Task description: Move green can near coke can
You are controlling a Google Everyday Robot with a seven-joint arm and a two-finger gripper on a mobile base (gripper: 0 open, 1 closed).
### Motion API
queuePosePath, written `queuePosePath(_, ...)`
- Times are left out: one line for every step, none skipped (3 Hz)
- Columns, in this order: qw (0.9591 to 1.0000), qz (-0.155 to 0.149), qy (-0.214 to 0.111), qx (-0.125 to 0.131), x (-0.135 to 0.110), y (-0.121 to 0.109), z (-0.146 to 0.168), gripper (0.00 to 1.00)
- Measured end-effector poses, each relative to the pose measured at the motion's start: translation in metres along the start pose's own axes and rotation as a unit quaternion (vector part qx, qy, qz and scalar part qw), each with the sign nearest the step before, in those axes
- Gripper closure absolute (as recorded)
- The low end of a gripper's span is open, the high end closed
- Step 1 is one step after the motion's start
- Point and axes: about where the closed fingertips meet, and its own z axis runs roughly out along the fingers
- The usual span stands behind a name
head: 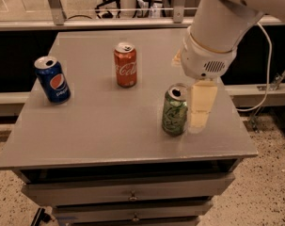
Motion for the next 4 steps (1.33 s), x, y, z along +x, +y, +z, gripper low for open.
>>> queuePosePath(0.9999, -0.006, -0.012, -0.011, -0.007, 0.007, 0.011, 0.00)
queuePosePath(0.9996, -0.012, -0.021, -0.017, -0.015, 0.014, 0.019, 0.00)
queuePosePath(0.9995, -0.012, -0.021, -0.023, -0.018, 0.014, 0.026, 0.18)
queuePosePath(0.9994, -0.013, -0.022, -0.024, -0.021, 0.011, 0.029, 0.41)
